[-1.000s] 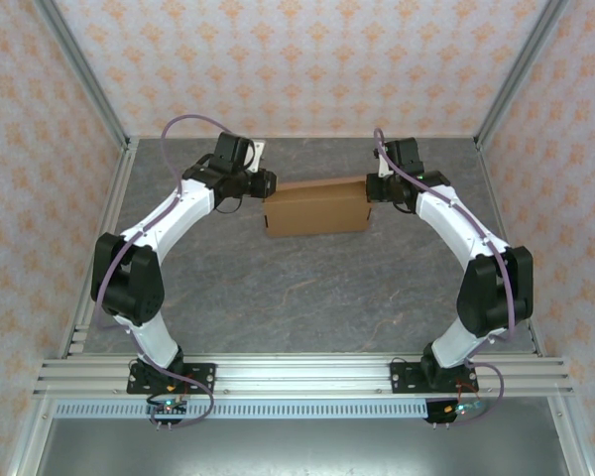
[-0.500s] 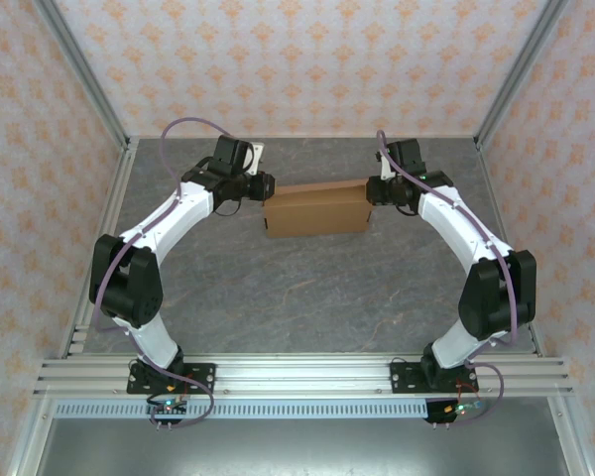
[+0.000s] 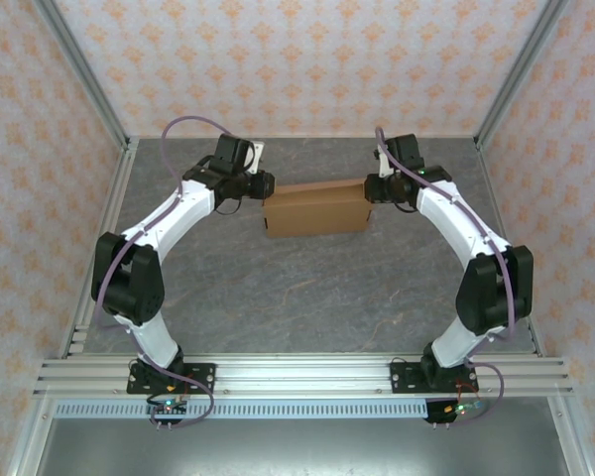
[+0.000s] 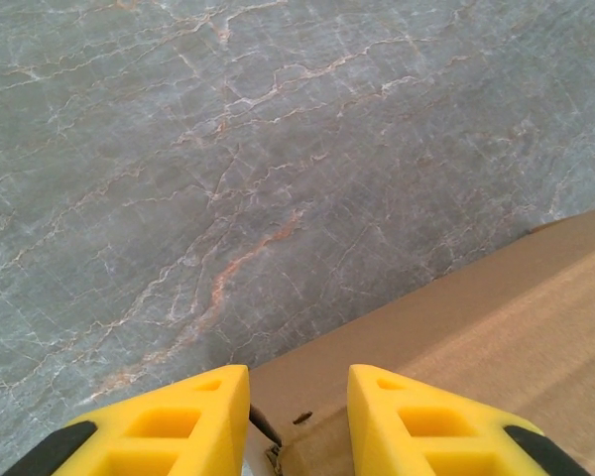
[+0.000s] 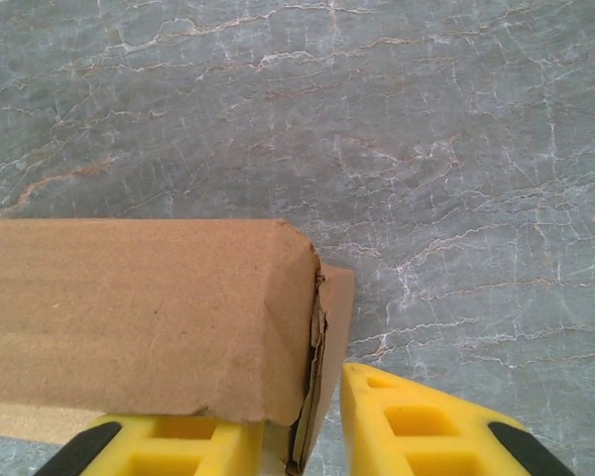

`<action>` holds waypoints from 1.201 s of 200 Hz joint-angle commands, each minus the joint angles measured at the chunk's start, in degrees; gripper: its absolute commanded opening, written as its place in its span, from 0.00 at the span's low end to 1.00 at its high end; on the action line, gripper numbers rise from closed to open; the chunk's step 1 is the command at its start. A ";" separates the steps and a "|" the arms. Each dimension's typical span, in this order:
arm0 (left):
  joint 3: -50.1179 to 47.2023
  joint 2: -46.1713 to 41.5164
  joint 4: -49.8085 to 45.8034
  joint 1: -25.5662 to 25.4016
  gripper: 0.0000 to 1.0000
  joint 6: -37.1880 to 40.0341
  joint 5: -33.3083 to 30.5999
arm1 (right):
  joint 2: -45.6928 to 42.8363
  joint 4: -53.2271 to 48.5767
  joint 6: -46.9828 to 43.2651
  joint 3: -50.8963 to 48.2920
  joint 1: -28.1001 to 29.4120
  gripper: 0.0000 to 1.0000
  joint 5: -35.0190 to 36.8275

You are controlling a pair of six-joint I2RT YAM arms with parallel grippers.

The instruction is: Fold the paper box

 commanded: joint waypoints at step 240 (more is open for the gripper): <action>0.07 -1.16 3.36 -10.07 0.95 70.23 -1.17 | 4.35 -0.78 -0.44 -0.26 -0.44 0.23 -0.58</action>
